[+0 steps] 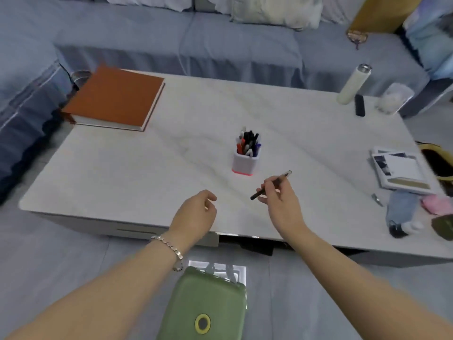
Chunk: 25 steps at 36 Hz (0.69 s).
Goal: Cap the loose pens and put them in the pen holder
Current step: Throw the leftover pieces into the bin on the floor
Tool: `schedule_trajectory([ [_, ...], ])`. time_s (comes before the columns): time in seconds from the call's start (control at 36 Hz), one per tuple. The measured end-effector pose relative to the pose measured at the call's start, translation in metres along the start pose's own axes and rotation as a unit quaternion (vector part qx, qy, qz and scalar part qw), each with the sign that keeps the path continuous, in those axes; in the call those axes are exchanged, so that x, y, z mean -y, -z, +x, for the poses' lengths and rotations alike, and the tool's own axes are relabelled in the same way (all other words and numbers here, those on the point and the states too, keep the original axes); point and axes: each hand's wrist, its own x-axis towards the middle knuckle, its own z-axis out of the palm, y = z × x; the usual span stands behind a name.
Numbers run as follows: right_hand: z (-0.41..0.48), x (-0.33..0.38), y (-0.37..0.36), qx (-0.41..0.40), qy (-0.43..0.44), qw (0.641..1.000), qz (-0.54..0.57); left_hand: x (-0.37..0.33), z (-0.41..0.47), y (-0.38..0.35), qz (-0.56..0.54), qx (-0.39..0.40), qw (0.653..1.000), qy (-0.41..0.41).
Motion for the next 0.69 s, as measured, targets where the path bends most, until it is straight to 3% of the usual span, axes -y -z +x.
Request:
schedule_trajectory([
  [0.25, 0.075, 0.061, 0.029, -0.061, 0.048, 0.996, -0.046, -0.078, 0.053, 0.04, -0.005, 0.026, 1.0, -0.006],
  [0.42, 0.16, 0.043, 0.029, -0.035, 0.029, 0.997, -0.066, -0.09, 0.122, 0.013, -0.035, 0.035, 0.998, 0.042],
  [0.58, 0.213, 0.006, 0.022, 0.021, -0.009, 0.996, -0.083, -0.089, 0.181, -0.015, -0.104, 0.093, 0.986, 0.089],
  [0.69, 0.226, -0.01, 0.018, 0.07, -0.015, 0.99, -0.121, -0.083, 0.209, -0.023, -0.058, 0.113, 0.989, 0.08],
])
